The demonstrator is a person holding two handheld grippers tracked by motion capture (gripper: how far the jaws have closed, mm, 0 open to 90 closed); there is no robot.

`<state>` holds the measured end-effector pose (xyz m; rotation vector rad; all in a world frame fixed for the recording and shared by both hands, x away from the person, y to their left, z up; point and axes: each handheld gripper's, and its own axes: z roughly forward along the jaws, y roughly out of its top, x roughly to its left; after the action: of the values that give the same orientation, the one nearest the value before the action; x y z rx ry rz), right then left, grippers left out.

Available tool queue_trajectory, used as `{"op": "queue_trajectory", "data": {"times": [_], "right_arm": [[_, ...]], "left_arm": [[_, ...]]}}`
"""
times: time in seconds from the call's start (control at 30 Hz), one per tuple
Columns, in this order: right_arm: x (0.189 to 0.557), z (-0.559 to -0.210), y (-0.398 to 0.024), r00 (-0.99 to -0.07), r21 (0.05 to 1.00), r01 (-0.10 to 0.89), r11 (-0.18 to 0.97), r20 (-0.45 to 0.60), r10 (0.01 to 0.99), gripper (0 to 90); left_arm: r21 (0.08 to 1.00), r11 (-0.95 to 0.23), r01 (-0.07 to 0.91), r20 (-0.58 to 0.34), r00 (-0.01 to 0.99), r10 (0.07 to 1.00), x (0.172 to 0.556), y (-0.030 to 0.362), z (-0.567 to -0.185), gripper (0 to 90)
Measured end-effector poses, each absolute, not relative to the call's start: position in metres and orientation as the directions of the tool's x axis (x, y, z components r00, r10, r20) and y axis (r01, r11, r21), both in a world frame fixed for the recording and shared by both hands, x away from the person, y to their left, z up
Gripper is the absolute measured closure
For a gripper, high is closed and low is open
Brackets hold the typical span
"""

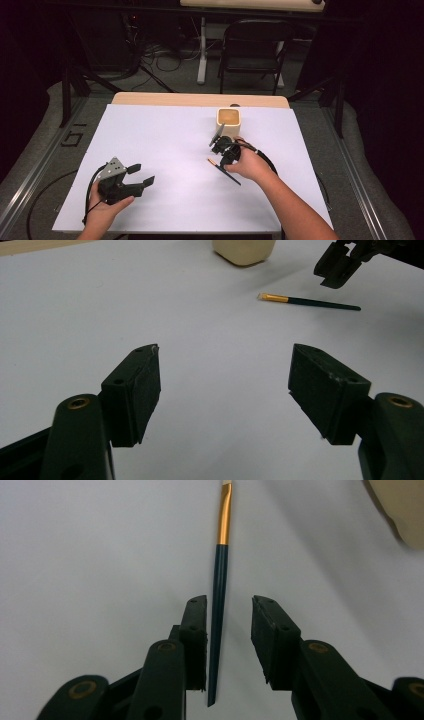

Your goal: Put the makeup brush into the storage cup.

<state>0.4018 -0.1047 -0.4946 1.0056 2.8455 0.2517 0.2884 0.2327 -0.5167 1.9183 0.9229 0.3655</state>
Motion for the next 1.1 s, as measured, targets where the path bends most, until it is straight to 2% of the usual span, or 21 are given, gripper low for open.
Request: {"op": "queue_trajectory", "data": {"times": [0.33,0.37,0.77,1.1], "right_arm": [[0.405,-0.499,-0.1,-0.782,0.144,0.608,0.781,-0.062,0.62,70.7],[0.405,-0.502,-0.1,-0.776,0.166,0.616,0.77,-0.044,0.63,71.0],[0.413,-0.512,-0.095,-0.771,0.114,0.628,0.77,-0.045,0.635,73.7],[0.415,-0.518,-0.093,-0.762,0.11,0.641,0.76,-0.032,0.647,75.7]], "left_arm": [[0.848,-0.278,0.451,-0.118,0.673,0.73,0.289,0.233,-0.517,29.6],[0.848,-0.278,0.451,-0.119,0.673,0.73,0.289,0.233,-0.517,29.6],[0.848,-0.277,0.453,-0.121,0.672,0.73,0.289,0.233,-0.517,29.8],[0.847,-0.276,0.454,-0.123,0.673,0.729,0.289,0.233,-0.517,29.8]]}}
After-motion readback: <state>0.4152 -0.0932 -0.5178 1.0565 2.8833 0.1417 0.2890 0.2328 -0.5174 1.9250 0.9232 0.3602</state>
